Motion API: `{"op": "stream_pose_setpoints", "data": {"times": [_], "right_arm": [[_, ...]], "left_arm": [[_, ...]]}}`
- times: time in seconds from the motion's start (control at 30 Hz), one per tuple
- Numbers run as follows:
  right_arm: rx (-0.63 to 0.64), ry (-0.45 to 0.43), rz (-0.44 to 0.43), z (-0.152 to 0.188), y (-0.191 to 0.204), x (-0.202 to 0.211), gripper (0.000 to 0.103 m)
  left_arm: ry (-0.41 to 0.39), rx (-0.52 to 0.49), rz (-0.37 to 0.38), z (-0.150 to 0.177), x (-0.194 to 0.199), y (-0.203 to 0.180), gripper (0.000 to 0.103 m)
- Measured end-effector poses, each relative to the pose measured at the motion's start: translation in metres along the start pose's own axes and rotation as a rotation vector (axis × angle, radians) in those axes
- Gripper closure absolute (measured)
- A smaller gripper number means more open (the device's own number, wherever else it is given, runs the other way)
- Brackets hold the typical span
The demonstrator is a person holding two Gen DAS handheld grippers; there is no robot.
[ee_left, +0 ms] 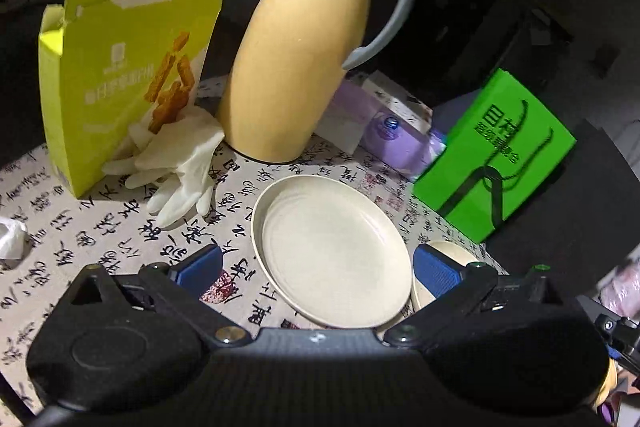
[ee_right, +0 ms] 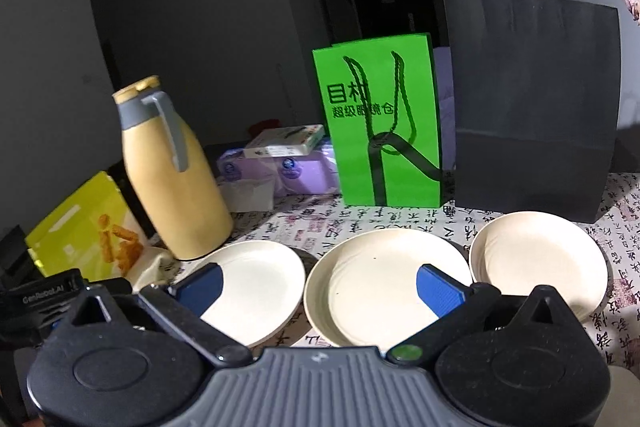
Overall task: Organize plates and bowls
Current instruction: 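Move the left gripper toward the cream plate beside the yellow thermos, then close the left gripper on the rim of the cream plate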
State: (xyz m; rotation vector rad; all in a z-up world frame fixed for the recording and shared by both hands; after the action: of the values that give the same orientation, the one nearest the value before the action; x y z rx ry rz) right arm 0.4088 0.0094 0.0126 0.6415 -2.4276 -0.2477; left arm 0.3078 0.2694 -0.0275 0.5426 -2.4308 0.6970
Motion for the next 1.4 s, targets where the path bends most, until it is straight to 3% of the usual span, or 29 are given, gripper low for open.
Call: {"op": "stream_pose_setpoints", "data": {"times": [0.2,0.37,0.53,0.67,0.93,1.03,1.13,1.4], "right_arm": [[0.003,0.009,0.03,-0.006,0.002,-0.027,0.0],[0.05,-0.004,0.096,-0.011,0.008,-0.047,0.0],[0.119,0.014,0.138,-0.012,0.019,-0.068,0.0],[0.157,0.055,0.129,-0.01,0.031,-0.087,0.0],[0.208,0.151,0.114,-0.001,0.062,-0.124,0.0],[0.221,0.168,0.114,0.004,0.071,-0.132,0.003],[0.242,0.194,0.133,0.006,0.075,-0.143,0.017],[0.223,0.262,0.153,0.007,0.074,-0.176,0.068]], "left_arm": [[0.015,0.023,-0.073,-0.002,-0.035,0.013,0.0],[0.007,0.01,-0.089,0.002,-0.056,0.022,0.0],[0.006,0.02,-0.05,0.005,-0.066,0.029,0.0],[-0.021,-0.018,-0.1,0.006,-0.07,0.035,0.001],[-0.008,0.035,-0.042,0.007,-0.071,0.041,0.008],[0.005,0.037,-0.035,0.009,-0.076,0.042,0.017],[0.025,0.056,-0.025,0.011,-0.081,0.044,0.027],[0.027,0.055,-0.011,0.011,-0.085,0.044,0.049]]}}
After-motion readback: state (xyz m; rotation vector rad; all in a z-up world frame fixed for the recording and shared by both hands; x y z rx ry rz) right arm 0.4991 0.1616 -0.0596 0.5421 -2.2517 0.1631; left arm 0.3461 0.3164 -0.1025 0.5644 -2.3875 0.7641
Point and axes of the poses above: each gripper's, at about its wrist camera, not at the fingertips, and x roughly against the way its jaws point, y to its left, z to its underside, the point moved 7 cm from there along -x, roughly the way its jaws point, and after that the axes turned 6 degrees about -x, right-handed, at the moved point
